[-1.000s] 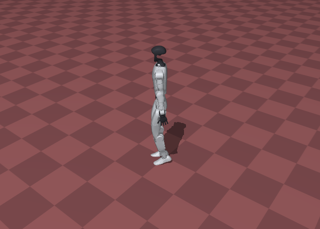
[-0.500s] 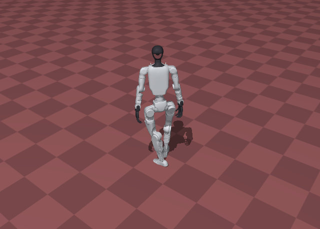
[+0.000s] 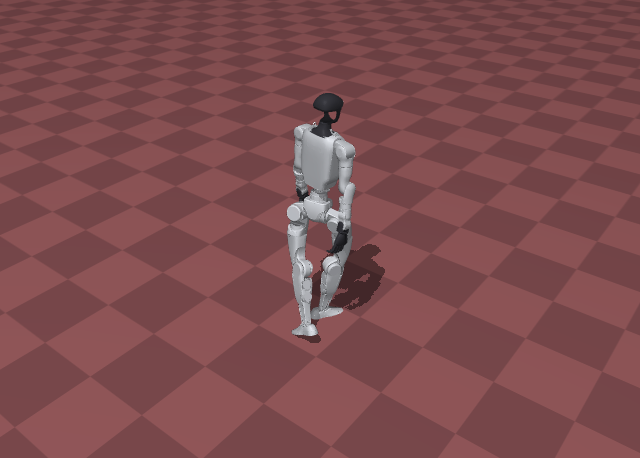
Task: In place motions
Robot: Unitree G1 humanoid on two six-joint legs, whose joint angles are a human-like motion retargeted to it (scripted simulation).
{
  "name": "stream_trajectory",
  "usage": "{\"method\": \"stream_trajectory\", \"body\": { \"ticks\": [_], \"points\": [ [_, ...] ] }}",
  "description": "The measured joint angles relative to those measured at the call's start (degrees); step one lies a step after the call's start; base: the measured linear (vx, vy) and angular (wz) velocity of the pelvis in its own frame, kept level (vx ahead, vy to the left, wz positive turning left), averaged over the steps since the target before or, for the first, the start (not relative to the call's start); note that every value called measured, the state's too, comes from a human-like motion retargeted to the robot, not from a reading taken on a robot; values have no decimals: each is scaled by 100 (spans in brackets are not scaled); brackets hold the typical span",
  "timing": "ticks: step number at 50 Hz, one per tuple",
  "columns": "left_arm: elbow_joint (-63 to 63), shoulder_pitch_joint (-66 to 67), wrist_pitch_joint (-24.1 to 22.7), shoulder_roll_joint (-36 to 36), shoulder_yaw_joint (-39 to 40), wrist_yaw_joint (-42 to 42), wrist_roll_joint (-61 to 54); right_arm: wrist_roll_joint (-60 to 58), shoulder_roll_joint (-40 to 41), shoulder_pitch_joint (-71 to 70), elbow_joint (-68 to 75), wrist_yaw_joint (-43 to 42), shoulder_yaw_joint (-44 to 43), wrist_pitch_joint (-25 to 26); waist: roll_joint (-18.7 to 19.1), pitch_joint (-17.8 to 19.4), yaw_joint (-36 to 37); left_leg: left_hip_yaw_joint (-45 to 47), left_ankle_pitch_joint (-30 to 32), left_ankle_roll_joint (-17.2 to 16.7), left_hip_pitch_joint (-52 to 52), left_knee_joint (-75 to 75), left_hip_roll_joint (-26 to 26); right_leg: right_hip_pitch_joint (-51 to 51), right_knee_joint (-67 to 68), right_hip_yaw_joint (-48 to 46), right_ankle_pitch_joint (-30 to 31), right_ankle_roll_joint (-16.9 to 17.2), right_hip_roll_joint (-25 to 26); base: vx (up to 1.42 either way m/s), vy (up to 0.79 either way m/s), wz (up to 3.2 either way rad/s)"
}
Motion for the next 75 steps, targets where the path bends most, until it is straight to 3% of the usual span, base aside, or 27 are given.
{"method": "stream_trajectory", "body": {
  "ticks": [5,9,12,16,20,22,23,25,30,33,37,43,52,56,61,62,65,69,72,75],
  "points": [
    [279,148,38,-39,19,-6,34,-82,198,-248,-604,-98,359,-99,-661,217,335,-1286,1077,817,-216,1899,95,358,-93,1388,108,89,-429,13,-11,-213],
    [590,288,130,-19,0,47,68,-391,312,-454,-1165,289,733,-68,-695,211,552,-3086,695,413,-1264,2974,-89,417,-259,2224,290,103,-331,17,-7,-204],
    [796,274,187,-17,111,102,82,-646,391,-684,-1655,698,1032,-23,-637,301,524,-3699,151,320,-1678,3019,-125,451,-355,2539,429,140,-257,9,-1,-164],
    [864,323,215,-30,232,130,117,-900,455,-825,-2167,1082,1438,-147,-525,380,592,-4022,-978,438,-2101,2308,-11,465,-493,2920,621,213,-117,10,3,-172],
    [910,324,228,-18,227,169,128,-1073,438,-842,-2322,1000,1697,-218,-205,525,691,-4475,-1398,30,-2216,674,82,583,-663,3153,763,266,316,12,1,-143],
    [950,305,244,-16,208,172,107,-1149,417,-802,-2218,885,1736,-179,-80,652,739,-4663,-1014,-70,-2172,-63,96,757,-761,3381,818,257,576,24,1,-123],
    [959,322,247,-19,199,173,105,-1170,404,-763,-2143,859,1747,-158,-89,644,686,-4699,-1093,-9,-2094,-169,26,803,-784,3460,828,270,588,29,2,-69],
    [963,359,265,-24,263,124,121,-1249,370,-733,-1859,879,1784,-95,-43,570,491,-4200,-1353,-222,-1989,-46,319,780,-748,3640,825,290,643,33,7,-72],
    [933,291,253,-79,442,119,97,-1196,310,-777,-922,805,1624,224,26,595,329,-4106,-1281,-157,-1810,-451,200,652,-524,4019,784,192,791,14,6,-82],
    [804,237,241,-6,508,74,195,-937,223,-783,-451,769,1486,253,24,506,918,-3283,-1335,-268,-1691,-644,334,754,-574,4830,689,208,924,14,2,-202],
    [754,179,226,70,325,98,206,-708,168,-587,-176,480,1088,248,69,405,337,-3904,-1293,-158,-1853,-666,206,407,-355,4210,666,205,855,16,-1,89],
    [722,16,191,111,416,-29,60,-304,134,-473,-69,-281,985,144,-26,502,428,-3922,-1394,-87,-1855,-552,134,522,-402,4151,646,265,755,8,0,8],
    [706,52,126,155,547,-17,42,-425,278,-551,-413,-22,1116,109,51,484,399,-4681,-1262,-168,-2210,-344,190,376,171,4014,250,130,953,10,-3,73],
    [759,81,131,200,532,4,95,-482,355,-597,-552,157,1213,82,57,529,277,-5516,-1093,-271,-2429,-219,130,314,412,4663,331,105,1184,10,-12,185],
    [844,-21,163,257,528,28,62,-619,358,-671,-725,367,1229,44,42,626,58,-6673,-846,-344,-2695,-111,-114,322,501,5960,339,661,1411,5,-14,269],
    [850,-66,166,269,529,27,45,-651,341,-675,-773,399,1226,27,41,661,61,-6894,-771,-364,-2739,-106,-170,333,484,5882,272,694,1382,10,-16,269],
    [770,-212,156,319,518,-2,23,-704,256,-696,-845,460,1217,-37,-75,803,471,-7099,-506,-496,-2821,-181,-288,460,226,4578,103,318,1036,2,-13,198],
    [641,-317,98,305,251,31,10,-810,-19,-665,-647,627,1095,-30,-151,862,1193,-6966,-545,-668,-2925,-420,-293,506,147,3710,17,450,769,8,-11,236],
    [697,-312,30,254,78,141,-108,-1043,-282,-551,-529,676,1060,14,-270,869,1596,-6047,-735,-480,-3028,-505,-128,613,87,2991,-92,500,503,22,3,276],
    [815,-300,72,259,144,84,-161,-1352,-462,-456,-491,528,1017,65,-313,838,1365,-4451,-764,-359,-3033,-461,222,760,-9,1931,-227,632,223,23,10,375]
  ]
}}
